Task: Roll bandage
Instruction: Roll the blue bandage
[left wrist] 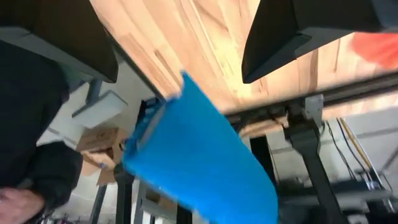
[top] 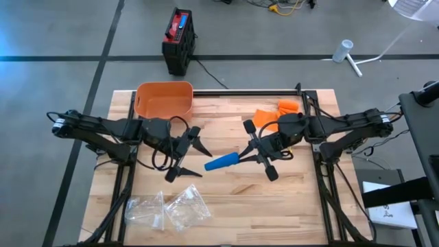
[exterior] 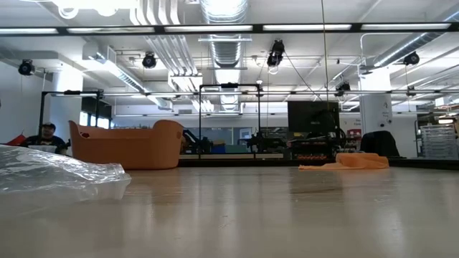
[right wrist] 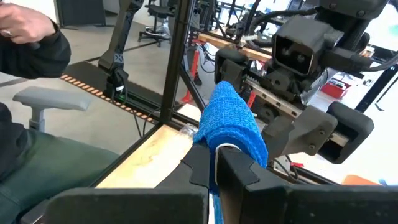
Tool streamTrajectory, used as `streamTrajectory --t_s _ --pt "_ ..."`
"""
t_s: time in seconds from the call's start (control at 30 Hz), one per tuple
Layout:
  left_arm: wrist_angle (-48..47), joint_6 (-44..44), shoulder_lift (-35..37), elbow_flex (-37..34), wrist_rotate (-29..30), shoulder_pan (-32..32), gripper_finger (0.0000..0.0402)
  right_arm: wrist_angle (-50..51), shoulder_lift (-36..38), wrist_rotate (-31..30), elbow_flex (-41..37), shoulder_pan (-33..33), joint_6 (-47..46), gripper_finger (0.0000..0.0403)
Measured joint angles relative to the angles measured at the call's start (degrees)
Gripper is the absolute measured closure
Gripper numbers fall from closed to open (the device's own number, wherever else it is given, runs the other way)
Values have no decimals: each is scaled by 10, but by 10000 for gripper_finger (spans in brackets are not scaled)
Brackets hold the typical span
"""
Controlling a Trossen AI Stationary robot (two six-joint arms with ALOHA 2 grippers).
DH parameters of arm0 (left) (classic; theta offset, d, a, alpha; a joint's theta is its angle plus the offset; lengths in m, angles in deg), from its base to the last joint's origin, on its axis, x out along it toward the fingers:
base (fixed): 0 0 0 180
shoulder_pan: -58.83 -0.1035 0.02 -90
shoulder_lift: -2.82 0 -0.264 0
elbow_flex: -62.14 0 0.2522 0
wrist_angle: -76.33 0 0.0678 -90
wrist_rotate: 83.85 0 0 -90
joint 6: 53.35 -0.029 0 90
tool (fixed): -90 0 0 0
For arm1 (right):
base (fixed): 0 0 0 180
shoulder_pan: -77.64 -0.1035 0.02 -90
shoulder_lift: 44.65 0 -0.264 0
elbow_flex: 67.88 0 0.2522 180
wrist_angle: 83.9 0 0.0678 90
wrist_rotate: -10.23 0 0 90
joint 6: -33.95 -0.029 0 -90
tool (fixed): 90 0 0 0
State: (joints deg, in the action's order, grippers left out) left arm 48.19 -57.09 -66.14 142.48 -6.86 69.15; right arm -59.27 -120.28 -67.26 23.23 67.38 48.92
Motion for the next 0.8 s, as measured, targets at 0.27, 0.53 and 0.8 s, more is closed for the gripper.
streamTrajectory --t_s 0.27,0.53,0.8 --pt "14 -11 16 0 0 0 66 0 6 -1 0 0 -5 400" --pt "13 -25 29 0 16 0 82 0 19 -5 0 0 -19 400" --pt "112 -64 5 -12 31 0 80 -13 29 -55 0 2 -48 400"
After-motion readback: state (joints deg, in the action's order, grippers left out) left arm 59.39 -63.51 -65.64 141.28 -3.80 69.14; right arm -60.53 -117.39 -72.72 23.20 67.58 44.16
